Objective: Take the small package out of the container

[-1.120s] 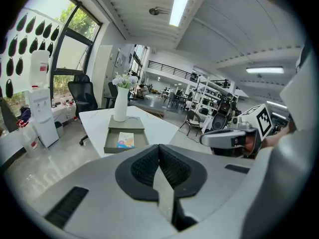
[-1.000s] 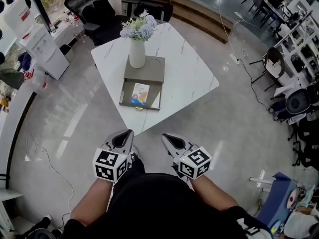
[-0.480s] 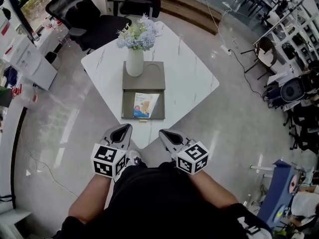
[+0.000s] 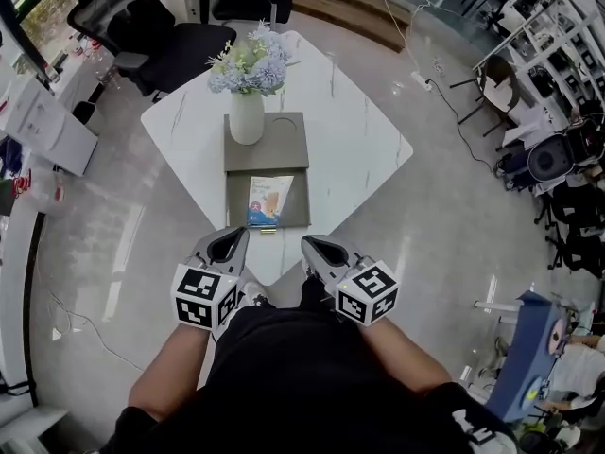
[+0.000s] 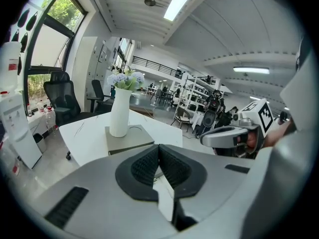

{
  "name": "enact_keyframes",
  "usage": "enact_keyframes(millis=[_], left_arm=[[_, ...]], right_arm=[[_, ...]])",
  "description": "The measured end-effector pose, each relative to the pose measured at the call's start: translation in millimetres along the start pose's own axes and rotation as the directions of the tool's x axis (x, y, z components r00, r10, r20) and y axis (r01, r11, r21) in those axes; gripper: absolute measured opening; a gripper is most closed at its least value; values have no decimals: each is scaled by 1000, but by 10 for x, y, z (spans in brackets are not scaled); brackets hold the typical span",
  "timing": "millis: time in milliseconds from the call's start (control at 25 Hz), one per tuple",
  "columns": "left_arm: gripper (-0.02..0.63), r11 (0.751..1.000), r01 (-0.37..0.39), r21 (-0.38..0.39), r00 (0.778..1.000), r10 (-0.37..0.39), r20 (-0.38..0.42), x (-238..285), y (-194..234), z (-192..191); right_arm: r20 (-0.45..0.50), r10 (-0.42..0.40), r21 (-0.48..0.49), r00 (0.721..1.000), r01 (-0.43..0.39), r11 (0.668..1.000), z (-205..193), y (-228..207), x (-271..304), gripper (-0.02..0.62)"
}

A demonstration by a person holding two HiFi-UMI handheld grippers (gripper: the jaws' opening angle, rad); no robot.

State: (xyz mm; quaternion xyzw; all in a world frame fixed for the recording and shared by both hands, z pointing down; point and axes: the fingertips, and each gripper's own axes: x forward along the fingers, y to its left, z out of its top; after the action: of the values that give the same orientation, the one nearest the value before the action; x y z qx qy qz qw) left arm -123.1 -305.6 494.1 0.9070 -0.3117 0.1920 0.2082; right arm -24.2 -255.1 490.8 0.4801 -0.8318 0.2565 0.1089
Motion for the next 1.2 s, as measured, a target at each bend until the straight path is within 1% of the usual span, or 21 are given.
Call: enact_keyframes(millis=[160, 360, 480, 680, 920, 1040, 1200], left_arm=[[2, 1000, -29, -6, 1000, 29, 5, 97, 27, 32], [2, 996, -89, -32, 996, 89, 18, 217, 40, 121], [2, 991, -129, -27, 991, 130, 25, 305, 46, 222], [2, 980, -195, -40, 979, 196, 46, 412, 37, 382], [2, 964, -264, -12, 964, 264, 33, 480, 60, 446], [26, 959, -284, -9, 958, 284, 30, 493, 68, 467], [68, 960, -282, -5, 958, 281, 45, 502, 15, 532]], right_arm=[[-4, 36, -39, 999, -36, 999, 87, -86, 69, 0], [-21, 95, -104, 995, -97, 990, 248, -242, 158, 0], [-20, 133, -123, 991, -134, 983, 384, -355, 202, 0], [-38, 192, -134, 981, -195, 972, 451, -528, 244, 0], [-35, 238, -130, 971, -240, 962, 514, -664, 273, 0], [-38, 254, -129, 967, -257, 958, 506, -689, 265, 0], [-35, 261, -129, 965, -263, 956, 519, -721, 224, 0]])
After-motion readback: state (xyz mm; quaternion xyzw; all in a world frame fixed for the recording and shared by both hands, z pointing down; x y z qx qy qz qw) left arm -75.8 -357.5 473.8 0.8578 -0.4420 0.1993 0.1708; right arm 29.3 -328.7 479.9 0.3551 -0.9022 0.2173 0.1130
